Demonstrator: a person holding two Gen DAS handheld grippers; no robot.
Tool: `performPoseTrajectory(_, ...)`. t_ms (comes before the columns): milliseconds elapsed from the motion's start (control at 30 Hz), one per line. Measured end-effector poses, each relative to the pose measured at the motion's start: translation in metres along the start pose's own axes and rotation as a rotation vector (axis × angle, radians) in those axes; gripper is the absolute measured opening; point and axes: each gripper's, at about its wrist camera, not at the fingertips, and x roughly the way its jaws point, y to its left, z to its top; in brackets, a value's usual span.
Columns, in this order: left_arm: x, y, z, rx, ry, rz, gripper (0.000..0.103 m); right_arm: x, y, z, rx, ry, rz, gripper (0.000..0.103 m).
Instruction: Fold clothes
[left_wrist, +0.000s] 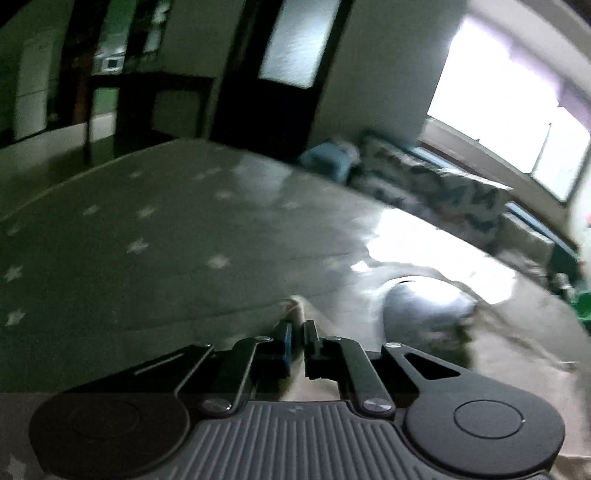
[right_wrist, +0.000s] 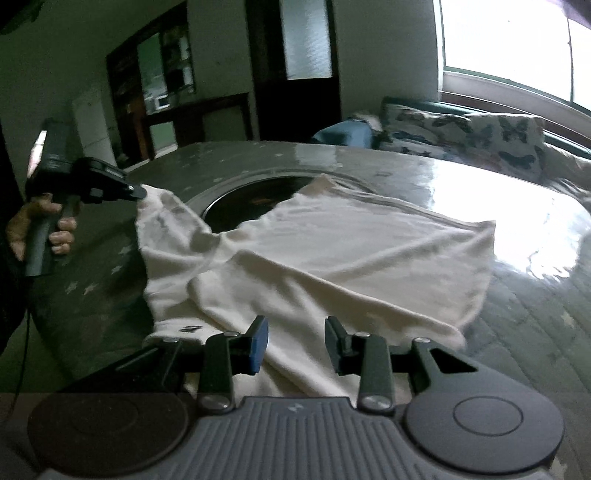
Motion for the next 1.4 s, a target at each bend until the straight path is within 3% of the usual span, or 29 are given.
performPoseTrajectory(333,-0.062,-0.118,0.002,0.149,-0.039,-0.397,0.006,-0.027,-0.028,-0.012,0.099,-0.06,-0.065,0.034)
performPoseTrajectory(533,-0.087,-0.189,-0.028,0.243,-0.006,-0.638,0.007,-0.037,-0.04,-0.022,0.144,-0.069,-0.096,0.034)
performPoseTrajectory(700,-0.092,-0.221,-0.067,0.376,0.083,-0.714,0.009,-0.042,-0.049,-0.03,0.189,-0.065,-0.106,0.034)
performPoseTrajectory(867,-0.091,-0.209,-0.078,0.458,0.078,-0.644,0.023,-0.04,-0.047,-0.027,0.177,-0.061,-0.093,0.034)
performPoseTrajectory(933,-0.083,-0.197,-0.073,0.482,0.062,-0.574,0.031,-0.033,-0.043,-0.022,0.166,-0.055,-0.072,0.034)
performPoseTrajectory(1067,-0.071,-0.162,-0.071,0.494,0.066,-0.461,0.033,-0.014,-0.036,-0.009,0.161,-0.037,-0.01,0.034)
performPoseTrajectory(1133,-0.063,-0.147,-0.069,0.491,0.075,-0.412,0.041,0.0,-0.034,-0.001,0.181,-0.021,0.03,0.034)
performPoseTrajectory(1400,-0.055,-0.105,-0.071,0.483,0.088,-0.312,0.045,0.052,-0.034,0.024,0.28,0.057,0.123,0.033)
